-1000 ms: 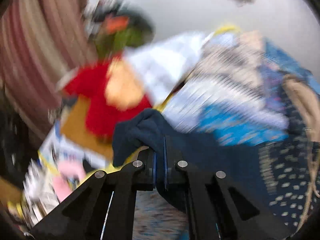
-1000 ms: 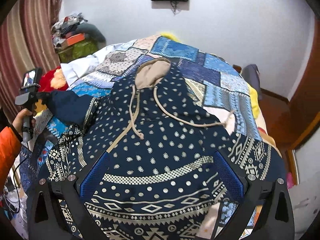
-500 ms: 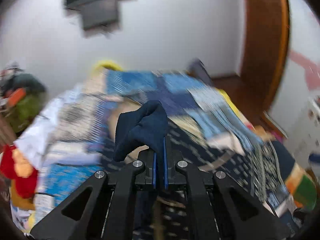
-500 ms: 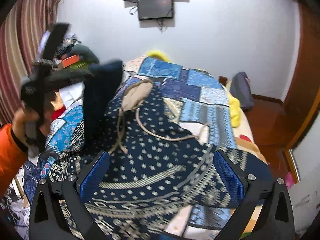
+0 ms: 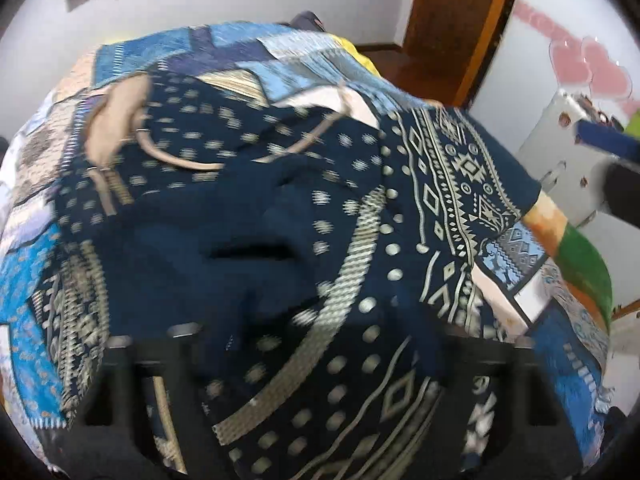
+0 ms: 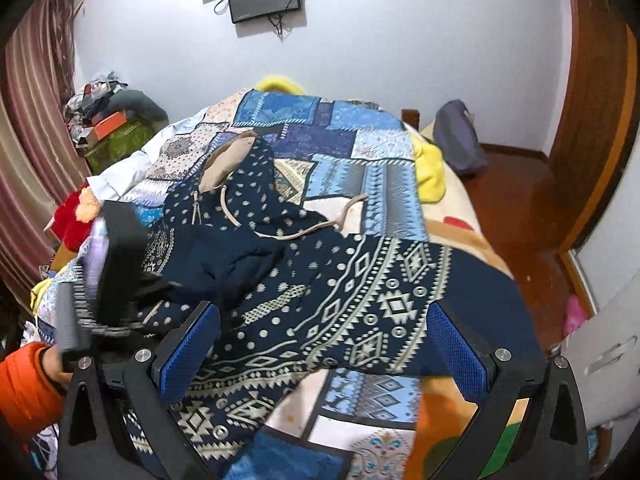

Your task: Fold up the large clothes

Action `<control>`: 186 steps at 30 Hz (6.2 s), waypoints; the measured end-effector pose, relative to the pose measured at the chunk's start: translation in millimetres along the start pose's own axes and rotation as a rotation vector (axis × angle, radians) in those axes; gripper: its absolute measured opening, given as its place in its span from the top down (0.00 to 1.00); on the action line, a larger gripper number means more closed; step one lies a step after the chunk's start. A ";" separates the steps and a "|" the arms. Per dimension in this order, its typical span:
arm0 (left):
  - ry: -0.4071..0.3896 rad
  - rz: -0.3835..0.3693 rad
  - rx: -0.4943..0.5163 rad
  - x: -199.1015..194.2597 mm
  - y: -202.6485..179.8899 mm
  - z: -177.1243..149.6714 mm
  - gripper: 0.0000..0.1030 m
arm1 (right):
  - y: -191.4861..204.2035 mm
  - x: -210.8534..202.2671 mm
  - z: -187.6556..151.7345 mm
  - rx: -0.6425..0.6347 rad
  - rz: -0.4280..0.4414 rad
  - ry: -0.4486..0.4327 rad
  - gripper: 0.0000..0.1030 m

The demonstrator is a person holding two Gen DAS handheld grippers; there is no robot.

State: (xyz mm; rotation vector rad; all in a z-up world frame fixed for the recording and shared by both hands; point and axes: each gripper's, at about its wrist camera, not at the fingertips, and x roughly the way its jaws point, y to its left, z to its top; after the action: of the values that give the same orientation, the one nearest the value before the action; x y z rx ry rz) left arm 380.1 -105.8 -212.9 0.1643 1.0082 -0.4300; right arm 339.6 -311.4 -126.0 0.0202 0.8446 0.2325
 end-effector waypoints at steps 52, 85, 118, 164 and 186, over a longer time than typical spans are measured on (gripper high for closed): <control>0.008 0.355 -0.282 -20.3 147.8 -38.7 0.02 | -158.3 6.5 -35.3 0.294 -0.245 0.151 0.00; 0.053 0.150 -0.107 40.0 10.1 40.3 0.02 | -253.8 98.2 -57.3 0.826 -0.039 0.099 0.84; -0.065 0.304 -0.360 -101.1 160.4 -89.0 0.01 | 139.8 188.2 11.7 0.164 0.245 0.438 0.88; -0.181 0.113 -0.085 -36.0 44.9 92.0 0.89 | -58.8 58.8 -19.6 0.182 -0.012 0.248 0.88; -0.056 0.150 -0.494 -19.7 247.5 -63.6 0.89 | 54.3 155.5 5.8 -0.191 -0.120 0.290 0.88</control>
State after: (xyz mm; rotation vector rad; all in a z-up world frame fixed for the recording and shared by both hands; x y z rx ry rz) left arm 425.8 144.3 -245.5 -0.2139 1.0110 -0.0408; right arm 432.8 -225.1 -230.9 -0.2473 1.1045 0.2048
